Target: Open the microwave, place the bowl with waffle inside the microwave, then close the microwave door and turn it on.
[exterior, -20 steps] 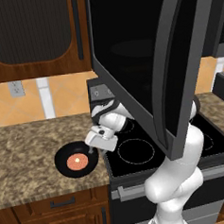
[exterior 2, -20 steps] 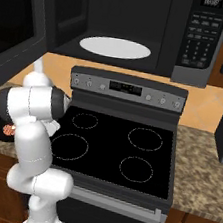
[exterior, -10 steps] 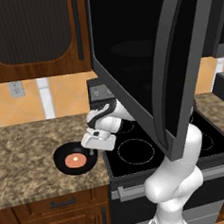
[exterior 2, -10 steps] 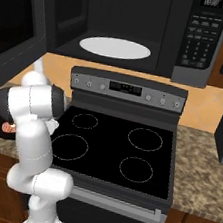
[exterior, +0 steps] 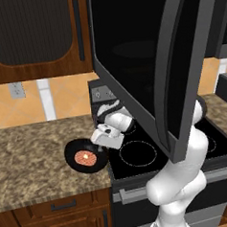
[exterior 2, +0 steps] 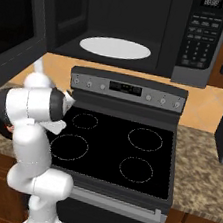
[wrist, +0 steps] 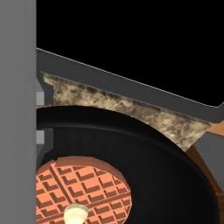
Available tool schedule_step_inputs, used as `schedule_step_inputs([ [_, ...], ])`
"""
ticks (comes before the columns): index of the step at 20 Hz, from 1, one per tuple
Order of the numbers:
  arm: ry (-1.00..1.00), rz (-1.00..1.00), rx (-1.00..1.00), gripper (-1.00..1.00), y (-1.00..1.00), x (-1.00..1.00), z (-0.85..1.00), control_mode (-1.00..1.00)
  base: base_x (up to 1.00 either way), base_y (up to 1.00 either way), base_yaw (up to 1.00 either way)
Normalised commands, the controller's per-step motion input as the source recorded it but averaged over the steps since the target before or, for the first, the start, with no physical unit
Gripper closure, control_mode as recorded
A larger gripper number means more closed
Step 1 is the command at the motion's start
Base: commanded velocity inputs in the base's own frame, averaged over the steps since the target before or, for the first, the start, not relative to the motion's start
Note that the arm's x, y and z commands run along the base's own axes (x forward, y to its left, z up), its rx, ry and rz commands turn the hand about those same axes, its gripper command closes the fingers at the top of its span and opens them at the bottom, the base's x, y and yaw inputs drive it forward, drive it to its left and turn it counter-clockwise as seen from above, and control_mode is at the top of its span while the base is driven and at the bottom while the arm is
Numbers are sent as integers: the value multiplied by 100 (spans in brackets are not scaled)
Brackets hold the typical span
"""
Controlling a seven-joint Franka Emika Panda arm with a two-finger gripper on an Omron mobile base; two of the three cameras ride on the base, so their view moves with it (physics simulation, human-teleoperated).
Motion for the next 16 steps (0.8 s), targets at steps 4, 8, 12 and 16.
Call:
schedule_step_inputs([
  [4,-15,-8,44,100,-100,-15,54,-100,0,0,0],
  [8,-4,-5,40,100,-100,-17,92,-100,0,0,0],
  [12,0,-2,29,100,-100,-34,100,-100,0,0,0],
  [16,3,-3,10,100,-100,-37,100,-100,0,0,0],
])
